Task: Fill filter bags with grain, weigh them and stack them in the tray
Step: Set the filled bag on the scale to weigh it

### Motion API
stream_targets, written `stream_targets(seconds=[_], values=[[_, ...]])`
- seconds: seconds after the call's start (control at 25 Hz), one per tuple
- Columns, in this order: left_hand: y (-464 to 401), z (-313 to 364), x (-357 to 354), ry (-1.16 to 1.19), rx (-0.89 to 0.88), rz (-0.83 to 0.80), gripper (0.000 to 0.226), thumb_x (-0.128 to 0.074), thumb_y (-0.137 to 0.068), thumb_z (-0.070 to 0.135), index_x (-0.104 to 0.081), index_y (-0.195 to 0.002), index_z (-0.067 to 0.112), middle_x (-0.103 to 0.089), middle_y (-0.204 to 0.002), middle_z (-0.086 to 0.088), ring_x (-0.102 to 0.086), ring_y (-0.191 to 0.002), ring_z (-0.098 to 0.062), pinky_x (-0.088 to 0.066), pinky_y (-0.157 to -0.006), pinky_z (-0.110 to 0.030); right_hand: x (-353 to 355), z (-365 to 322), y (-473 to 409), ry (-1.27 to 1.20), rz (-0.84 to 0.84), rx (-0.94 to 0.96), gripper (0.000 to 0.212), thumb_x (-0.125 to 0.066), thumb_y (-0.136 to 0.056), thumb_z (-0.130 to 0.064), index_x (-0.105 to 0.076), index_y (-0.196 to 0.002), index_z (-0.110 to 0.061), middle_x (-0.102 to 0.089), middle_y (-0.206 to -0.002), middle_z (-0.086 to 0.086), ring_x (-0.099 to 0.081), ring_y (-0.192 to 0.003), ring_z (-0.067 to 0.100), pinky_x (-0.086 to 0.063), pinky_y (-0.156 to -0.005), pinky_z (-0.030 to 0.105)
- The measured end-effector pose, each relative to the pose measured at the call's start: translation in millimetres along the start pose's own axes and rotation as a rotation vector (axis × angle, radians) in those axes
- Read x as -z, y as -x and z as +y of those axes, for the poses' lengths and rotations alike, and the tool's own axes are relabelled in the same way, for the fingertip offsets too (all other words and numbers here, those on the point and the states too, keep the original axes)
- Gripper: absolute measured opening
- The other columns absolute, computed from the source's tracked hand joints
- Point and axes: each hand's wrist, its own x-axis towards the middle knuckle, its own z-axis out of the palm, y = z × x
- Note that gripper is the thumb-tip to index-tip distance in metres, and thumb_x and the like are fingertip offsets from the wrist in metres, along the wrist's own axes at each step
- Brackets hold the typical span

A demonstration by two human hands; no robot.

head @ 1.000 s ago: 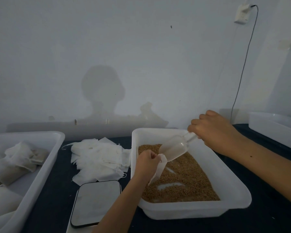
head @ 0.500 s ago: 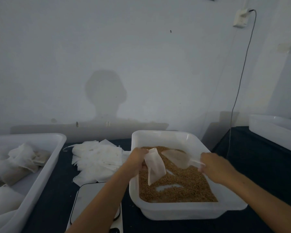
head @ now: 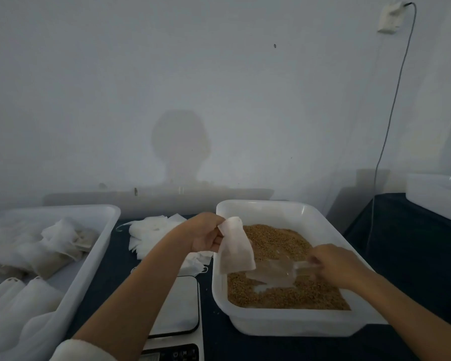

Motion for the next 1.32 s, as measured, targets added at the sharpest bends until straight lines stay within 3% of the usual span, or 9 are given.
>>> stream_targets(seconds=[0.24, 0.36, 0.48, 0.6, 0.84, 0.96, 1.08, 1.2, 1.32], values=[[38.4, -13.0, 52.6, 0.052, -0.008, 0.139, 0.030, -0.033, -0.099, 0.006, -0.053, -0.119, -0.004, -0.066, -0.111, -0.025, -0.062, -0.106, -0.038, -0.048, -0.094, -0.050, -31.0, -17.0, 1.1, 0.005, -0.042, 0.038, 0.016, -0.058, -0.091, -0.030, -0.064, -0.103, -0.020, -0.066, -0.101, -0.004, -0.061, -0.088, 0.011, -0.051, -0.079, 0.026], [55.4, -35.8, 79.0, 0.069, 0.012, 0.228, 0.035, -0.033, -0.099, 0.009, -0.050, -0.125, -0.006, -0.062, -0.119, -0.027, -0.058, -0.112, -0.041, -0.045, -0.099, -0.051, -20.6, -36.0, 3.8, -0.014, 0.061, 0.077, 0.022, -0.055, -0.093, -0.037, -0.063, -0.107, -0.022, -0.062, -0.104, -0.006, -0.059, -0.091, 0.010, -0.050, -0.084, 0.028], [67.9, -56.3, 90.3, 0.126, 0.017, 0.198, 0.034, -0.032, -0.100, 0.012, -0.052, -0.123, -0.003, -0.063, -0.118, -0.025, -0.062, -0.108, -0.036, -0.052, -0.092, -0.046, 3.2, -96.0, 13.9, -0.673, 0.199, 0.163, 0.015, -0.062, -0.090, -0.032, -0.065, -0.105, -0.031, -0.063, -0.103, -0.018, -0.060, -0.093, 0.002, -0.049, -0.082, 0.023], [75.0, -68.6, 95.9, 0.117, -0.002, 0.163, 0.023, -0.044, -0.098, 0.015, -0.060, -0.108, 0.003, -0.069, -0.109, -0.015, -0.067, -0.091, -0.023, -0.056, -0.075, -0.033, 6.5, -171.5, 24.1, -1.158, 0.042, 0.279, 0.023, -0.067, -0.087, -0.021, -0.064, -0.108, -0.030, -0.068, -0.104, -0.010, -0.067, -0.091, 0.005, -0.054, -0.078, 0.019], [77.8, -77.1, 102.0, 0.079, -0.061, 0.228, 0.010, -0.057, -0.092, 0.016, -0.066, -0.094, 0.013, -0.066, -0.087, -0.002, -0.060, -0.084, -0.019, -0.051, -0.074, -0.031, -28.7, -253.8, 22.7, -1.048, -0.068, 0.289, 0.038, -0.072, -0.083, -0.020, -0.058, -0.118, -0.011, -0.064, -0.110, 0.002, -0.061, -0.101, 0.015, -0.051, -0.084, 0.022], [77.7, -84.4, 96.2, 0.111, -0.055, 0.251, 0.014, -0.055, -0.094, 0.020, -0.064, -0.099, 0.010, -0.063, -0.091, -0.004, -0.057, -0.086, -0.020, -0.048, -0.073, -0.030, -40.9, -259.8, 21.1, -1.053, 0.032, 0.295, 0.012, -0.068, -0.086, -0.020, -0.065, -0.081, -0.010, -0.063, -0.077, -0.001, -0.058, -0.073, 0.011, -0.043, -0.066, 0.014], [78.1, -96.3, 87.8, 0.199, -0.072, 0.315, 0.033, -0.044, -0.099, 0.037, -0.064, -0.088, 0.013, -0.064, -0.079, 0.001, -0.061, -0.072, -0.014, -0.051, -0.058, -0.024, -53.4, -256.6, 19.2, -1.036, 0.158, 0.251, 0.043, -0.064, -0.089, -0.015, -0.042, -0.052, -0.018, -0.038, -0.051, -0.008, -0.035, -0.050, 0.004, -0.030, -0.050, 0.014], [76.7, -120.7, 82.2, 0.097, -0.192, 0.361, 0.037, -0.042, -0.097, 0.046, -0.061, -0.096, 0.014, -0.067, -0.091, -0.002, -0.064, -0.085, -0.015, -0.054, -0.073, -0.028, -67.1, -253.8, 11.5, -1.032, 0.246, 0.180, 0.038, -0.061, -0.091, -0.013, -0.045, -0.056, -0.011, -0.041, -0.053, -0.004, -0.036, -0.052, 0.006, -0.029, -0.050, 0.016], [75.6, -149.1, 75.9, -0.154, -0.310, 0.462, 0.022, -0.069, -0.084, 0.030, -0.058, -0.096, 0.015, -0.068, -0.090, 0.000, -0.063, -0.077, -0.007, -0.051, -0.067, -0.016, -80.1, -255.1, 4.3, -1.097, 0.286, 0.146, 0.021, -0.057, -0.093, -0.010, -0.059, -0.074, 0.000, -0.059, -0.067, 0.010, -0.051, -0.062, 0.013, -0.038, -0.060, 0.022]])
